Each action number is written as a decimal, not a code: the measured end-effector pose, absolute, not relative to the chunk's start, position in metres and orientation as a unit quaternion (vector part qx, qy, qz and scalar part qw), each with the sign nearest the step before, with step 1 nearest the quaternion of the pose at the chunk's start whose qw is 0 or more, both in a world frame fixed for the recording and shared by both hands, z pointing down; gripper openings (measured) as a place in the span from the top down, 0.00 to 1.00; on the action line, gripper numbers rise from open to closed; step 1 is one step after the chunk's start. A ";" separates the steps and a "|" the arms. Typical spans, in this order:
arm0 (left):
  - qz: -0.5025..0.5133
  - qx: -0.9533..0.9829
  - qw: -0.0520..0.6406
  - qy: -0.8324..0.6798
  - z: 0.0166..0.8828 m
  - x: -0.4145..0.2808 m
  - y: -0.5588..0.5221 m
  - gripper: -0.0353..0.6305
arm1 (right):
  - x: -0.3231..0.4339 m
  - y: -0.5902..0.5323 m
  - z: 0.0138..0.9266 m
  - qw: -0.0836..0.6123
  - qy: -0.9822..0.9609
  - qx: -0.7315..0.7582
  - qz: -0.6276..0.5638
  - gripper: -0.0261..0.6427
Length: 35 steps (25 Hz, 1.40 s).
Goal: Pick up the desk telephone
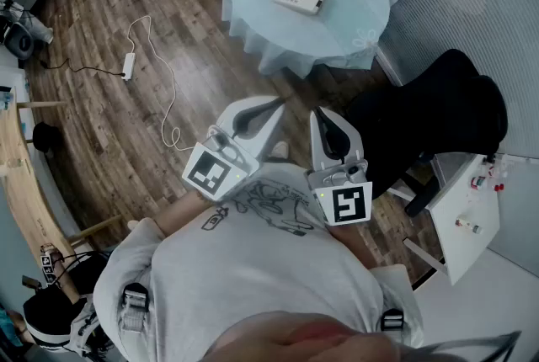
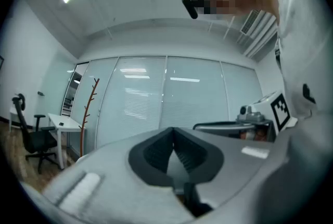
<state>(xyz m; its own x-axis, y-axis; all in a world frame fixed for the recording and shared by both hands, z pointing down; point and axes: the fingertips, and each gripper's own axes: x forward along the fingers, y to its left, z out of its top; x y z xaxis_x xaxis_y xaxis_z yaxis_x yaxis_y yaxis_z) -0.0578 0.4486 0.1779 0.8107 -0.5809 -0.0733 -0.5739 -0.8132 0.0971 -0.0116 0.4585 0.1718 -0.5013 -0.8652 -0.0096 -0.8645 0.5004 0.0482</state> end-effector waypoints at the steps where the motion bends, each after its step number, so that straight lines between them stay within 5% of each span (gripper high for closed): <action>1: -0.050 0.951 0.036 -0.304 0.179 -0.056 0.447 0.94 | -0.011 0.457 0.174 0.009 -0.867 0.498 -0.021 0.95; 35: -0.036 0.939 0.051 -0.339 0.211 -0.001 0.384 0.94 | 0.052 0.396 0.211 0.022 -0.879 0.477 -0.005 0.95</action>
<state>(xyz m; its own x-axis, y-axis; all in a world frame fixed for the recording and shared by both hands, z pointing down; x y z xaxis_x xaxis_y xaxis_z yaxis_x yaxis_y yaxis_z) -0.0006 0.3844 0.2108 0.7674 -0.6404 -0.0326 -0.6331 -0.7647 0.1199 0.0516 0.3958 0.2109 -0.5442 -0.8382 0.0342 -0.8378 0.5452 0.0308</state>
